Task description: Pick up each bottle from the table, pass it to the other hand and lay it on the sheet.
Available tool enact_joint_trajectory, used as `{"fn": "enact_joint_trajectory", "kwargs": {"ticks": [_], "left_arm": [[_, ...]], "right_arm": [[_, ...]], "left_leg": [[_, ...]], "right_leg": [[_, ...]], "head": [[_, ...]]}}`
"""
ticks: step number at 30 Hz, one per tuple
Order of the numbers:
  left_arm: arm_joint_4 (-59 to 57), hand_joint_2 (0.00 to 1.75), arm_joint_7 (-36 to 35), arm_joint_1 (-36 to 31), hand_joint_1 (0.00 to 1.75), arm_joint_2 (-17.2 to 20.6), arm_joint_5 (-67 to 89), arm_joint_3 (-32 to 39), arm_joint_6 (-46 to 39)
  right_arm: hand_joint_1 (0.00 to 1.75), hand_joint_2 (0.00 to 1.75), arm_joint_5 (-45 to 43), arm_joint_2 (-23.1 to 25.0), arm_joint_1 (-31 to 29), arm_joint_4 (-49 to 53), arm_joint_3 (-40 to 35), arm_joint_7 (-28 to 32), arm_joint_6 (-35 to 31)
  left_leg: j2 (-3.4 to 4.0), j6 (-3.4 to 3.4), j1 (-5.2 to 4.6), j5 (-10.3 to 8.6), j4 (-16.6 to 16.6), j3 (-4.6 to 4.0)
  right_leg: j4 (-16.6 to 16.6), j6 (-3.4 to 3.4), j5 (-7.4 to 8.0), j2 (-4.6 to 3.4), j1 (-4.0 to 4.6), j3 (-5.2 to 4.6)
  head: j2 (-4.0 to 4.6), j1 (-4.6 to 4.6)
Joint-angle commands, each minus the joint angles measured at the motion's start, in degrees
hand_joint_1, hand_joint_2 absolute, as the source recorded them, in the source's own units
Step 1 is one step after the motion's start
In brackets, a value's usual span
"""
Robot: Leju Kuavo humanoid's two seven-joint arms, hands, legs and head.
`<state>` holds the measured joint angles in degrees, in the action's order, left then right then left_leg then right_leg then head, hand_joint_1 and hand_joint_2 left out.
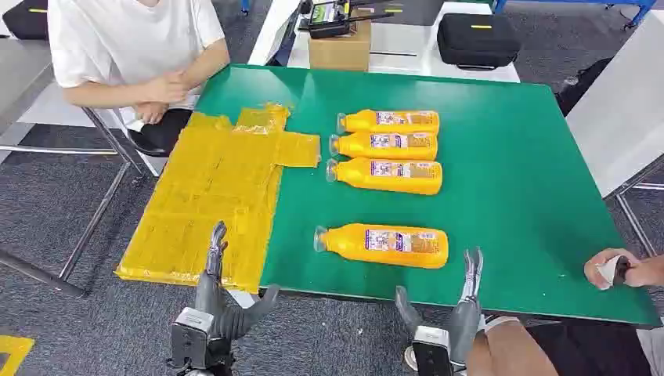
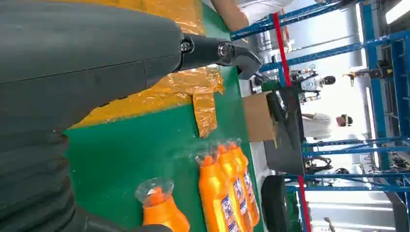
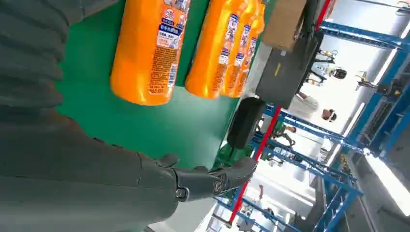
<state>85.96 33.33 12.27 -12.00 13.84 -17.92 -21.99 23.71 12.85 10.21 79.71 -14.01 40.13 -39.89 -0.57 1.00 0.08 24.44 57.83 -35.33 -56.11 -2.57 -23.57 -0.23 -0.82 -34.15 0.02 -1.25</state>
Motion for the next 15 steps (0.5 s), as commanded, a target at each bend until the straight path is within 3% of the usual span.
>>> {"fn": "enact_joint_trajectory", "kwargs": {"ticks": [1, 9, 11, 12, 13, 15], "left_arm": [[-1.4, 1.75, -0.5, -0.9, 0.00, 0.6, 0.2, -0.4, 0.0], [-1.6, 1.75, -0.4, -1.6, 0.00, 0.5, -0.2, -0.4, -0.3], [-0.8, 1.75, 0.0, -1.3, 0.00, 0.5, -0.5, 0.3, -0.9], [-0.5, 1.75, 0.1, -1.1, 0.00, 0.4, -0.7, 0.7, -0.8], [-0.2, 1.75, 0.2, -0.7, 0.00, 0.2, -0.6, 1.3, -0.8], [0.4, 1.75, 0.2, 0.0, 0.00, 0.1, -0.2, 2.2, 0.4]], "right_arm": [[0.00, 1.75, 0.2, -0.1, -0.5, -0.4, 0.9, -0.1, -0.1], [0.00, 1.75, 1.2, -0.2, -1.1, -0.4, 1.8, -0.1, -0.1], [0.00, 1.75, -0.6, -2.4, -1.9, -2.7, -1.1, -0.1, 0.2], [0.00, 1.75, 1.9, -3.5, -2.9, -3.5, -1.6, -2.1, 0.7], [0.00, 1.75, 12.0, -5.8, -3.8, -4.1, -3.1, -9.8, 1.4], [0.00, 1.75, 20.8, -9.6, -4.9, -2.7, -4.0, -18.8, 7.4]], "left_leg": [[0.02, -0.05, 0.02, 0.06, 0.0, 0.19], [0.03, -0.07, 0.03, 0.12, 0.0, 0.27], [0.01, -0.06, 0.01, 0.09, -0.1, 0.28], [0.05, -0.06, 0.03, 0.10, 0.0, 0.25], [0.08, -0.04, 0.03, 0.06, -0.1, 0.22], [0.13, -0.03, 0.03, 0.06, -0.1, 0.23]], "right_leg": [[0.0, 0.08, -0.07, 0.03, 0.03, 0.18], [0.0, 0.11, -0.12, 0.04, 0.05, 0.28], [0.1, 0.10, -0.10, 0.05, 0.03, 0.28], [0.0, 0.10, -0.09, 0.02, 0.05, 0.26], [0.1, 0.07, -0.04, -0.02, 0.04, 0.22], [0.1, 0.06, -0.01, -0.08, 0.05, 0.23]], "head": [[-0.02, 0.00], [-0.02, 0.00], [-0.02, 0.00], [-0.02, 0.00], [-0.02, 0.00], [-0.02, 0.00]]}}
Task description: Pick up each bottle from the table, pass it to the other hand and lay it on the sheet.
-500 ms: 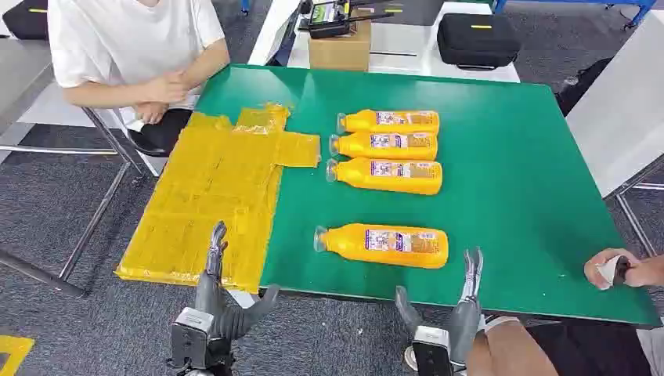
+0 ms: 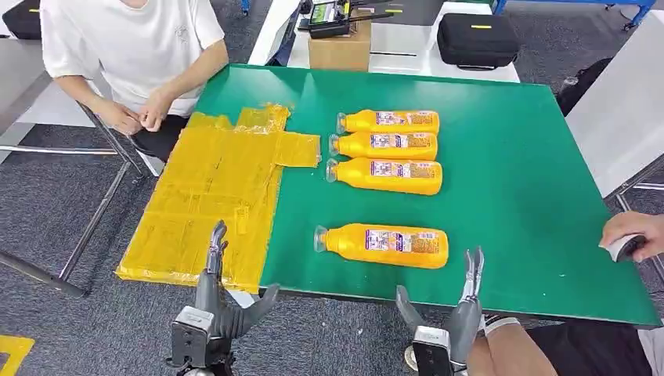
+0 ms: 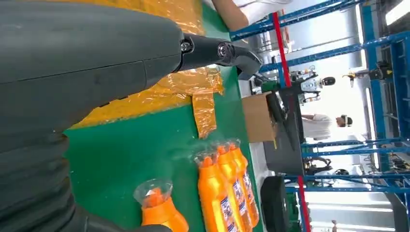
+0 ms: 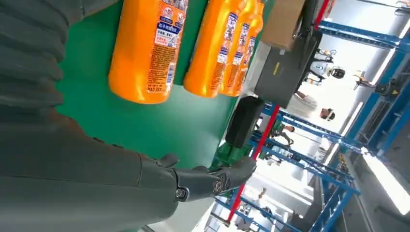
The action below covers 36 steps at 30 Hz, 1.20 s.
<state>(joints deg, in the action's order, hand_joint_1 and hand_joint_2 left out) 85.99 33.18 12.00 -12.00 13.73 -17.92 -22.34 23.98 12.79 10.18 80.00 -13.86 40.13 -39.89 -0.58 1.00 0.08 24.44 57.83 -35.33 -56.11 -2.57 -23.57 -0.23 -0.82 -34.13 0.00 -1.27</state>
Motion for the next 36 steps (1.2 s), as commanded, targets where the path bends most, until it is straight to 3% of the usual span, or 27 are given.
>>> {"fn": "enact_joint_trajectory", "kwargs": {"ticks": [1, 4, 9, 18, 29, 36], "left_arm": [[0.5, 1.75, 0.5, 0.4, 0.00, -0.1, 0.2, 2.6, 1.3], [0.6, 1.75, 0.3, -0.4, 0.00, -0.6, 0.7, 2.8, 3.5], [-0.1, 1.75, 0.4, -1.6, 0.00, -1.0, 0.9, 2.5, 4.4], [-0.3, 1.75, 0.4, -2.5, 0.00, -1.0, 1.2, 2.2, 5.3], [-2.3, 1.75, 0.1, -4.4, 0.00, -1.2, 1.3, 1.2, 7.1], [-2.7, 1.75, 0.1, -4.8, 0.00, -1.3, 1.2, 1.0, 7.1]], "right_arm": [[0.00, 1.75, 22.8, -10.8, -5.5, -2.7, -4.0, -20.3, 9.3], [0.00, 1.75, 28.7, -14.2, -8.6, -3.9, -0.9, -23.6, 12.9], [0.00, 1.75, 30.0, -15.2, -12.0, -6.2, 0.1, -24.0, 16.5], [0.00, 1.75, 32.8, -15.2, -13.9, -8.8, -1.5, -25.2, 17.5], [0.00, 1.75, 33.5, -15.1, -26.4, -25.9, -5.5, -28.7, 25.4], [0.00, 1.75, 33.3, -14.6, -28.7, -28.5, -6.4, -28.6, 26.1]], "left_leg": [[0.17, -0.05, 0.05, 0.11, -0.1, 0.35], [0.11, -0.01, 0.02, 0.07, -0.1, 0.26], [0.07, 0.00, -0.01, 0.06, 0.0, 0.25], [0.05, -0.02, -0.04, 0.03, 0.0, 0.20], [0.24, -0.01, -0.02, 0.01, -0.1, 0.26], [0.10, -0.01, -0.02, 0.03, 0.0, 0.29]], "right_leg": [[0.1, 0.09, -0.04, -0.10, 0.07, 0.35], [0.1, 0.05, -0.02, -0.03, 0.04, 0.28], [0.1, 0.04, -0.01, -0.04, 0.01, 0.29], [0.1, 0.04, 0.00, -0.02, -0.02, 0.19], [0.1, 0.05, 0.07, -0.19, -0.01, 0.23], [0.1, 0.06, 0.00, -0.06, 0.00, 0.29]], "head": [[0.00, 0.00], [0.02, 0.02], [0.00, 0.02], [0.00, 0.00], [0.02, 0.02], [0.00, 0.02]]}}
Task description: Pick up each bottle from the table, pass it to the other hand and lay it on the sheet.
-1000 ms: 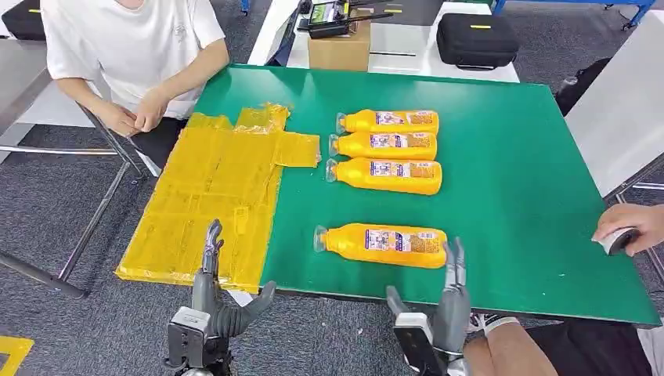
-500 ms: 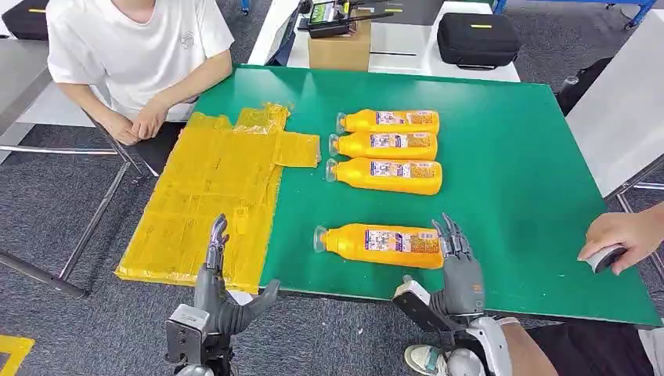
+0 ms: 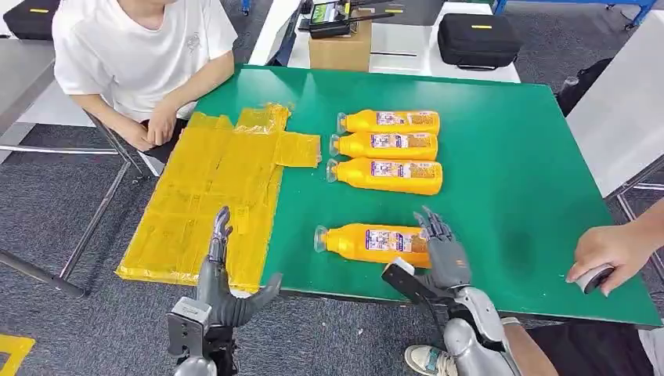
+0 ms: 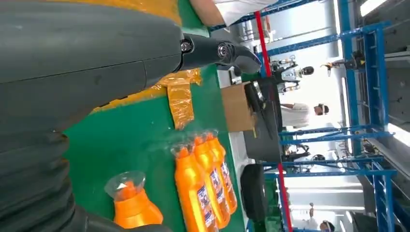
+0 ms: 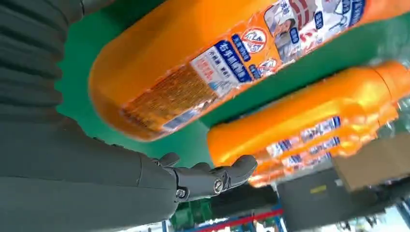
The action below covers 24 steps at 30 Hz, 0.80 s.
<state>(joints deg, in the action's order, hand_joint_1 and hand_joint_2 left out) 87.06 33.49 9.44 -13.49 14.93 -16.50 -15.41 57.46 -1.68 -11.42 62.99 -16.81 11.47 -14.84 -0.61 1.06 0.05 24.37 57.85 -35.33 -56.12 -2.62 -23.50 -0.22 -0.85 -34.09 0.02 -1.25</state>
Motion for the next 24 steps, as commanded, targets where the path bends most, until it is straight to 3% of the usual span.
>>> {"fn": "enact_joint_trajectory", "kwargs": {"ticks": [1, 11, 15, 24], "left_arm": [[-3.7, 1.75, -0.2, -2.2, 0.00, 0.2, 0.0, -0.4, 0.2], [-3.1, 1.75, 0.0, -1.8, 0.00, 0.1, -0.3, 0.0, -0.2], [-3.1, 1.75, 0.2, -1.6, 0.00, -0.4, 0.3, 1.1, -0.7], [-6.8, 1.75, 0.8, -3.5, 0.00, -1.6, 0.3, 2.8, -0.7]], "right_arm": [[0.00, 1.75, -0.2, -0.1, -7.1, -11.5, -3.4, 0.0, 1.0], [0.00, 1.75, 1.0, 0.5, -12.2, -19.4, -6.6, -1.3, 2.7], [0.00, 1.75, 1.3, 0.2, -16.7, -24.3, -10.0, -5.7, 7.7], [0.00, 1.75, 1.7, 0.9, -27.5, -37.8, -17.8, -9.5, 18.8]], "left_leg": [[0.12, -0.05, 0.02, 0.06, -0.1, 0.20], [0.11, -0.06, 0.02, 0.06, 0.0, 0.17], [0.21, -0.07, 0.03, 0.10, -0.1, 0.31], [0.27, -0.04, 0.01, 0.02, -0.1, 0.39]], "right_leg": [[0.1, 0.08, -0.04, -0.07, 0.03, 0.16], [0.0, 0.08, -0.03, -0.06, 0.03, 0.15], [0.1, 0.12, -0.05, -0.13, 0.05, 0.26], [0.1, 0.07, 0.04, -0.13, 0.02, 0.29]], "head": [[-0.02, -0.02], [-0.02, 0.00], [-0.02, 0.00], [-0.02, 0.00]]}}
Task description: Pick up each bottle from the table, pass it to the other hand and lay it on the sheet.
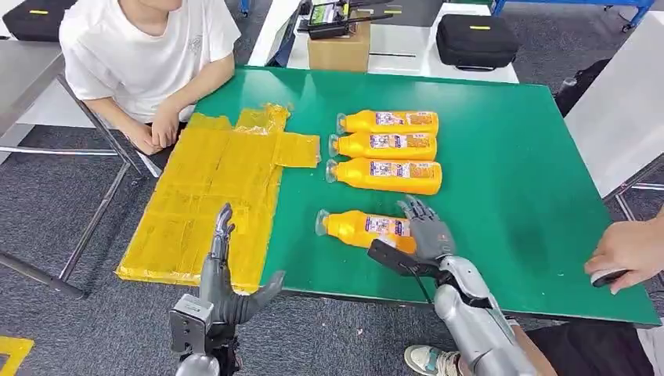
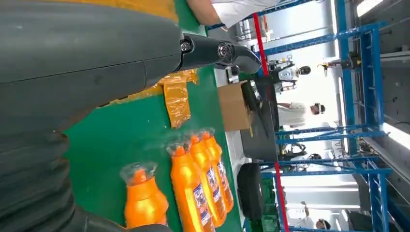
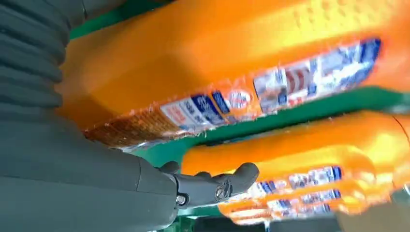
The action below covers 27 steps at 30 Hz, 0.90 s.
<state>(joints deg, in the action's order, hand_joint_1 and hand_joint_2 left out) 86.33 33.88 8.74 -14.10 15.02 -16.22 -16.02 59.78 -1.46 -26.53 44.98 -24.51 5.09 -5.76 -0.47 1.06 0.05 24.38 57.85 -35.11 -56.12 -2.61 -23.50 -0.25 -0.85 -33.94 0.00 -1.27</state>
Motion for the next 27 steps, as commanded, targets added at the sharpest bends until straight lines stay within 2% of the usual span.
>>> {"fn": "enact_joint_trajectory", "kwargs": {"ticks": [1, 4, 5, 6, 7, 8, 13, 19, 22, 24, 25, 27], "left_arm": [[-6.3, 1.75, 0.5, -2.9, 0.00, -1.0, 0.2, 2.6, -0.1], [-6.4, 1.75, 0.5, -3.0, 0.00, -1.0, 0.2, 2.6, -0.1], [-6.7, 1.75, 0.6, -3.3, 0.00, -1.1, 0.2, 2.7, -0.3], [-6.9, 1.75, 0.7, -3.8, 0.00, -1.1, 0.1, 2.6, -0.2], [-7.3, 1.75, 0.7, -4.0, 0.00, -1.0, 0.1, 2.7, -0.2], [-7.8, 1.75, 0.8, -4.5, 0.00, -1.0, -0.1, 2.7, -0.1], [-9.6, 1.75, 1.7, -5.5, 0.00, -0.7, -1.0, 2.5, 0.1], [-9.6, 1.75, 2.4, -5.7, 0.00, -0.3, -1.4, 2.2, 0.1], [-9.3, 1.75, 2.6, -5.0, 0.00, 0.1, -1.6, 2.2, 0.2], [-7.9, 1.75, 3.0, -3.6, 0.00, 0.3, -1.6, 2.2, 0.2], [-7.7, 1.75, 3.0, -3.3, 0.00, 0.3, -1.6, 2.2, 0.2], [-5.9, 1.75, 3.0, -1.8, 0.00, 0.4, -1.6, 2.1, 0.9]], "right_arm": [[0.00, 1.75, -0.8, 0.7, -12.6, -20.2, -10.2, -3.1, 9.8], [0.03, 1.75, -0.7, 0.7, -12.8, -20.4, -10.5, -3.1, 10.1], [0.59, 1.75, -0.6, 0.7, -13.8, -21.7, -11.3, -3.6, 12.0], [1.33, 1.75, -0.8, 0.8, -14.5, -22.2, -11.5, -3.8, 13.0], [1.69, 1.75, -1.0, 0.7, -15.1, -22.8, -11.8, -4.0, 14.2], [1.75, 1.75, -1.5, 0.4, -15.6, -23.3, -12.4, -3.4, 15.5], [1.75, 1.75, -4.5, -1.1, -16.2, -24.2, -14.0, -1.0, 20.0], [1.75, 1.75, -8.1, -1.8, -14.8, -23.8, -13.9, 0.9, 19.8], [1.75, 1.75, -11.3, -1.6, -13.6, -22.7, -13.0, 2.8, 18.4], [1.75, 1.75, -16.3, -0.8, -10.5, -19.1, -9.6, 5.8, 13.6], [1.75, 1.75, -16.3, -0.6, -10.1, -18.9, -9.7, 5.8, 13.4], [1.75, 1.75, -21.6, -0.1, -4.9, -11.7, -7.1, 9.3, 8.7]], "left_leg": [[0.17, -0.04, -0.01, 0.01, -0.1, 0.24], [0.16, -0.05, 0.01, -0.01, -0.1, 0.43], [0.15, -0.07, 0.03, -0.03, -0.1, 0.49], [0.14, -0.09, 0.04, -0.05, -0.1, 0.55], [0.14, -0.05, 0.01, -0.01, -0.1, 0.56], [0.15, -0.06, -0.01, -0.02, -0.1, 0.58], [0.03, -0.03, 0.00, -0.05, -0.1, 0.71], [-0.08, -0.05, 0.05, -0.03, -0.1, 0.87], [-0.05, -0.05, 0.04, 0.00, -0.1, 0.89], [-0.07, -0.07, 0.08, 0.00, -0.2, 0.91], [-0.02, -0.06, 0.06, 0.02, -0.1, 0.88], [0.07, -0.08, 0.10, 0.03, -0.2, 0.94]], "right_leg": [[0.0, 0.07, 0.03, -0.15, 0.00, 0.17], [0.1, 0.09, 0.04, -0.10, 0.02, 0.35], [0.1, 0.12, 0.05, -0.08, 0.05, 0.40], [0.2, 0.16, 0.07, -0.05, 0.06, 0.47], [0.1, 0.09, 0.04, -0.09, 0.03, 0.48], [0.1, 0.11, 0.04, -0.09, 0.01, 0.49], [0.1, 0.06, 0.04, 0.01, 0.02, 0.65], [0.2, 0.10, 0.01, 0.08, 0.07, 0.88], [0.2, 0.08, 0.00, 0.02, 0.06, 0.89], [0.2, 0.10, 0.01, 0.05, 0.10, 0.93], [0.2, 0.06, 0.01, -0.02, 0.08, 0.87], [0.2, 0.09, 0.03, -0.07, 0.12, 0.92]], "head": [[0.00, 0.02], [0.00, 0.00], [0.00, 0.02], [0.00, 0.02], [0.00, 0.02], [0.00, 0.02], [0.00, 0.04], [0.02, 0.00], [0.00, 0.02], [0.00, 0.02], [0.00, 0.00], [0.00, 0.02]]}}
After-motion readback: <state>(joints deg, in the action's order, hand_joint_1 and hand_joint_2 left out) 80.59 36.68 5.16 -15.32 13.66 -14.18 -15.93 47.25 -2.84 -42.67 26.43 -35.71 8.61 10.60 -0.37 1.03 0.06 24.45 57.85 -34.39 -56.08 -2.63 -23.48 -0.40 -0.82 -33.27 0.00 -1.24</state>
